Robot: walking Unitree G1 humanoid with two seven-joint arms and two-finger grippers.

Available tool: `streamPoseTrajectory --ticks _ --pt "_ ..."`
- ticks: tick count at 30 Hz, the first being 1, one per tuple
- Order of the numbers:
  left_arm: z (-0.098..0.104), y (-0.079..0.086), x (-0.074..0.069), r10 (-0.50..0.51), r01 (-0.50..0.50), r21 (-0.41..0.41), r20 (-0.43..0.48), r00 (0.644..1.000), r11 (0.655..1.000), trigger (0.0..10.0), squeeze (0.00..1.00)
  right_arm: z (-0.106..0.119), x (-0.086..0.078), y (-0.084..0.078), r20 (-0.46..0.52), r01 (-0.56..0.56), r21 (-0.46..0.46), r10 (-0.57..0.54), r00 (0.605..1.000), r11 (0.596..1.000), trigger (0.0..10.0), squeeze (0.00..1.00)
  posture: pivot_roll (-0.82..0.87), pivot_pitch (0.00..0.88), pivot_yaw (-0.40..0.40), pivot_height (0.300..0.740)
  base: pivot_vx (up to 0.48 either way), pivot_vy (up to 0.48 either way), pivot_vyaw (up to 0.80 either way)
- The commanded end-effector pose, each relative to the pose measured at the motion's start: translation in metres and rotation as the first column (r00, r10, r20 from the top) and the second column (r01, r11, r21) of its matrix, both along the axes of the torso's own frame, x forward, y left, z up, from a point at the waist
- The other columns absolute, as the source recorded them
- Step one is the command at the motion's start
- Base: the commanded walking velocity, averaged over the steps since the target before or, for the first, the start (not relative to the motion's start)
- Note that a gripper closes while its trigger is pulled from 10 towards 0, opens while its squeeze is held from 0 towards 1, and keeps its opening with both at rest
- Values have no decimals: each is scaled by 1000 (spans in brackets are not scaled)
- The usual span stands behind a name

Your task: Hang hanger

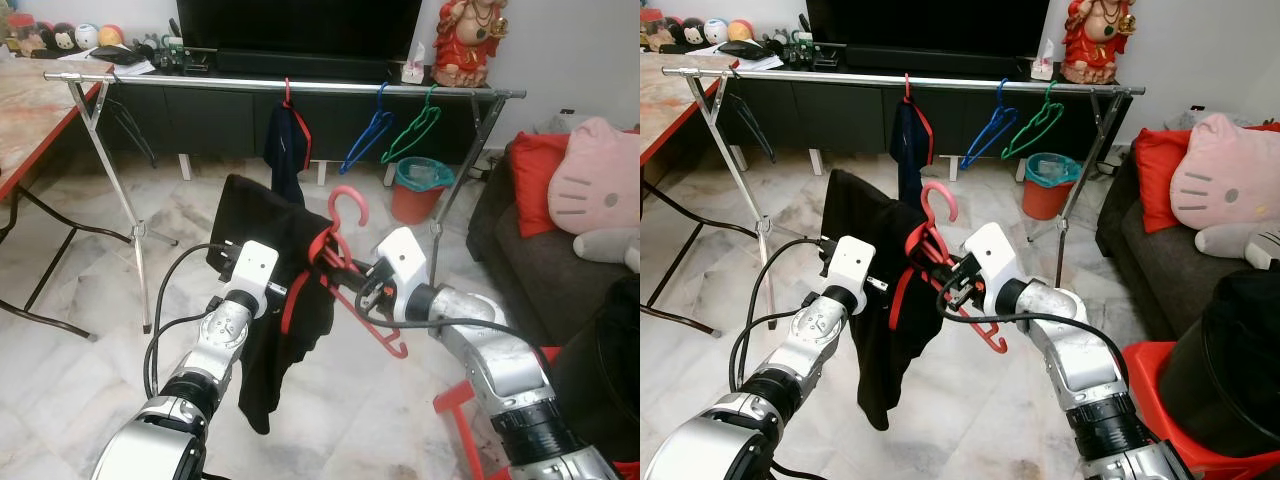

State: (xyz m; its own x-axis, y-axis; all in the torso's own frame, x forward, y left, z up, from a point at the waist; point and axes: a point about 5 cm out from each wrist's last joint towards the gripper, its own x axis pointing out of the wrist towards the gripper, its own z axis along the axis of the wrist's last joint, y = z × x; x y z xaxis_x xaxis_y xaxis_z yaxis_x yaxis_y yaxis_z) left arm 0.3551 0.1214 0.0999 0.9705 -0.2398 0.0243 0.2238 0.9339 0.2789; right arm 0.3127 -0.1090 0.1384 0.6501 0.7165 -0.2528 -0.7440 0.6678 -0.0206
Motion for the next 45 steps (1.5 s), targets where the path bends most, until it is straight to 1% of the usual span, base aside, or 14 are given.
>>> streamPoseTrajectory --ticks 1,2,3,4,5,6,7,8,10,25,36,40,41,45 --pt "4 1 2 14 -13 -19 24 1000 1000 10000 0 10 0 -1 37 -4 8 4 999 1000 0 0 -137 0 -89 740 0 0 0" --pt "4 1 1 12 -11 -20 23 1000 1000 9529 0 11 -1 -1 35 -4 7 3 999 1000 0 0 -140 0 -88 740 0 0 0" --pt "4 1 1 11 -11 -21 22 1000 1000 9529 0 11 -1 0 35 -4 7 4 999 1000 0 0 -142 0 -87 740 0 0 0" --pt "3 1 1 8 -7 -19 21 1000 1000 5255 0 11 -1 0 32 -5 6 5 999 1000 0 0 -142 0 -86 740 0 0 0" --pt "3 1 1 6 -5 -17 22 1000 1000 5255 0 11 -2 0 31 -5 5 5 1000 1000 0 0 -142 0 -86 740 0 0 0" --pt "2 1 0 5 -4 -15 22 1000 1000 3882 0 11 -2 0 30 -5 5 5 1000 1000 0 0 -142 0 -86 740 0 0 0" --pt "2 1 0 4 -4 -13 23 1000 1000 3882 0 11 -2 0 30 -5 5 4 1000 1000 0 0 -142 0 -86 740 0 0 0" --pt "1 0 0 -3 4 -1 22 1000 1000 0 0 11 -2 -1 28 -3 2 3 1000 1000 0 0 -143 0 -85 740 0 0 0" --pt "-1 -1 -1 -14 14 24 14 1000 1000 0 0 10 -2 -1 24 -4 -3 4 1000 1000 0 0 -143 0 -84 740 0 0 0" --pt "-8 5 -2 -6 8 41 -27 1000 999 0 0 12 -3 -3 30 1 -13 0 1000 1000 0 0 -151 0 -65 740 0 0 0" --pt "-8 7 -2 7 -6 41 -26 1000 999 0 0 6 -11 -5 17 -38 -55 39 999 998 0 0 -153 0 -60 740 0 0 0" --pt "-7 9 -1 13 -12 39 -23 1000 999 0 0 0 -13 -16 6 -31 -115 32 999 993 0 0 -155 0 -61 740 0 0 0" --pt "-7 10 -1 18 -17 37 -24 1000 999 0 0 -4 -14 -21 -1 -28 -145 28 1000 989 0 0 -155 0 -61 740 0 0 0" --pt "-7 12 -1 32 -31 33 -25 999 999 0 0 -12 -17 -33 -26 -20 -201 15 1000 979 0 0 -155 0 -66 740 0 0 0"
